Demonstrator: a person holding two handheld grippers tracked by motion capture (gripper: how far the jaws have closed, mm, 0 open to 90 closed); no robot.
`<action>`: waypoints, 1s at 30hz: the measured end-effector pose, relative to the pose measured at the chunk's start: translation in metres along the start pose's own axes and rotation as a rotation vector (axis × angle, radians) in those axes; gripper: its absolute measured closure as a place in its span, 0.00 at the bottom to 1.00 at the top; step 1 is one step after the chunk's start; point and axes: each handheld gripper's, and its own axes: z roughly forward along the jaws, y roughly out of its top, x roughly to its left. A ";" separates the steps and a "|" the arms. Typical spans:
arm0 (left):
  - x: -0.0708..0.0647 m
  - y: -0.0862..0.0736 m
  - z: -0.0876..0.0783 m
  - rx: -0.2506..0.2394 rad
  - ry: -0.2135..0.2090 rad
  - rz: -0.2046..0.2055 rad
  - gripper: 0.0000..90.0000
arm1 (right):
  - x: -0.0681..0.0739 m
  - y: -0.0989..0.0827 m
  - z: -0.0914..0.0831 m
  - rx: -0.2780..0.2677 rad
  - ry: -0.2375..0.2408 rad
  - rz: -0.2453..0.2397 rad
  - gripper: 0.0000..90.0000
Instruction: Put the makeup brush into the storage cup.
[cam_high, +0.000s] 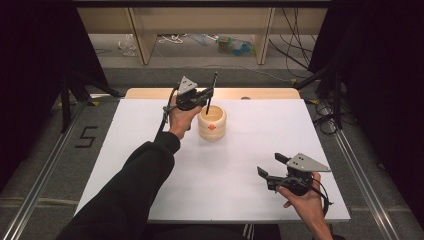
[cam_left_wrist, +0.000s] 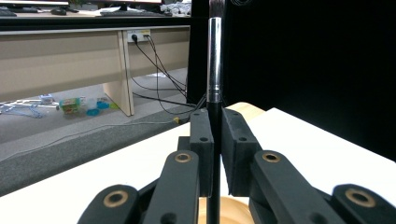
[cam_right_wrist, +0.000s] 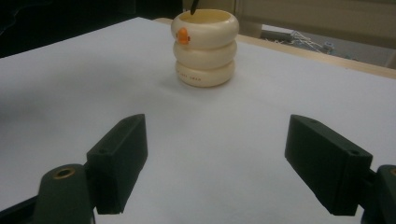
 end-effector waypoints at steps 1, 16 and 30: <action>-0.001 -0.001 0.000 0.006 0.002 0.002 0.93 | 0.000 0.000 0.000 -0.002 -0.002 -0.005 0.24; -0.002 -0.012 0.005 0.025 -0.001 0.003 0.93 | 0.000 0.000 0.001 -0.009 0.007 0.001 0.25; -0.005 -0.023 0.009 0.054 -0.002 0.006 0.93 | 0.000 -0.001 0.001 -0.012 0.007 -0.003 0.25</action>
